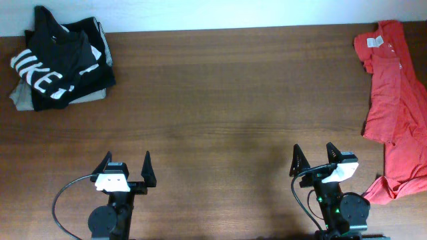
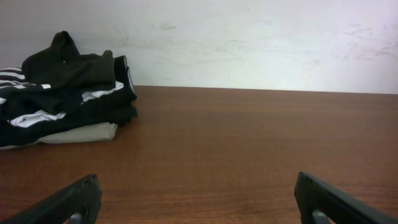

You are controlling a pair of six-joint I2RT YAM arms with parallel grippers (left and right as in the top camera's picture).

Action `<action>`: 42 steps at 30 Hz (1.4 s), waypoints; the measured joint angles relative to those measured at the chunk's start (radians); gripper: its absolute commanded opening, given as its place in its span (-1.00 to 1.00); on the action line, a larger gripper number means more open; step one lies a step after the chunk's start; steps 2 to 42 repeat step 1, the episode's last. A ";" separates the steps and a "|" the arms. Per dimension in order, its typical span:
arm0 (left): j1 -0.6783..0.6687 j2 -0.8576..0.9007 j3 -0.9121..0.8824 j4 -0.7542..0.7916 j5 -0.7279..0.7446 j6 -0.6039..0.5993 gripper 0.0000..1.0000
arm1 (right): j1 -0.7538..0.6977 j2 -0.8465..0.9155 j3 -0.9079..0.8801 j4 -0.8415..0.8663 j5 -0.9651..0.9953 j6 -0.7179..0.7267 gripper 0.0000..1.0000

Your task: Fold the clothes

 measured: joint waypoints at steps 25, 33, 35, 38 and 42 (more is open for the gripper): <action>0.000 0.000 0.000 0.000 0.000 0.000 0.98 | 0.000 0.000 0.000 0.000 0.000 0.000 0.97; 0.000 0.000 0.000 0.000 0.000 0.000 0.98 | 0.000 0.000 0.000 0.000 0.000 0.000 0.97; 0.000 0.000 0.000 0.000 0.000 0.000 0.98 | 0.000 0.000 0.000 0.000 0.000 0.000 0.97; 0.000 0.000 0.000 0.000 0.000 0.000 0.98 | 0.000 0.000 0.000 0.000 0.000 0.000 0.97; 0.000 0.000 0.000 0.000 0.000 0.000 0.98 | 0.000 0.000 0.000 0.000 0.000 0.000 0.97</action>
